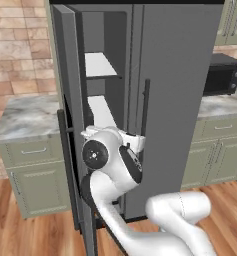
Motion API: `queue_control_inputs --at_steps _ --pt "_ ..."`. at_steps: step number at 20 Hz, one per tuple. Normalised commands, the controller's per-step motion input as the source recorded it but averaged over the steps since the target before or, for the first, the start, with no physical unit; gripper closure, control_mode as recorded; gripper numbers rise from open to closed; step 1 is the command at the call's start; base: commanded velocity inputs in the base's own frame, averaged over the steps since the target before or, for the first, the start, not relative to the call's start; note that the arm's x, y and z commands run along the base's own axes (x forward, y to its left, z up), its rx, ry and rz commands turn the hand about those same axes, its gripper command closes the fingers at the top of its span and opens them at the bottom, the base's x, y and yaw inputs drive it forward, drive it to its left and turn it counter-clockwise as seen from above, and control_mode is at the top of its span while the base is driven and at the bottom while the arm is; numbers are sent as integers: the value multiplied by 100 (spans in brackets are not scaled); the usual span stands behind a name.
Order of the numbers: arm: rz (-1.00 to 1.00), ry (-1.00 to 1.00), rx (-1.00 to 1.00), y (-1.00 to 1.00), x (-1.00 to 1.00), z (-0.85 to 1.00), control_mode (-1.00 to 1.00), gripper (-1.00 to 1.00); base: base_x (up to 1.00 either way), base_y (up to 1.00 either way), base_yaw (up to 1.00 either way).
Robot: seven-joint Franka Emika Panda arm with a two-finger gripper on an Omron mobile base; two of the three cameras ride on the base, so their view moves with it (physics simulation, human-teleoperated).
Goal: Pick up the frozen fish from the freezer, place it on any shelf in the fridge, and close the fridge and freezer doors when done.
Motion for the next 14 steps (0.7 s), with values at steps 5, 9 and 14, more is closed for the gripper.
queue_control_inputs --at_steps 5,9,14 --pt "-9 0 -26 100 40 -34 -100 -100 0 0 0" --pt "-31 0 -17 100 75 -18 -100 -100 0 0 0" --pt "-31 -2 -13 100 -4 -9 -100 -100 0 0 0"
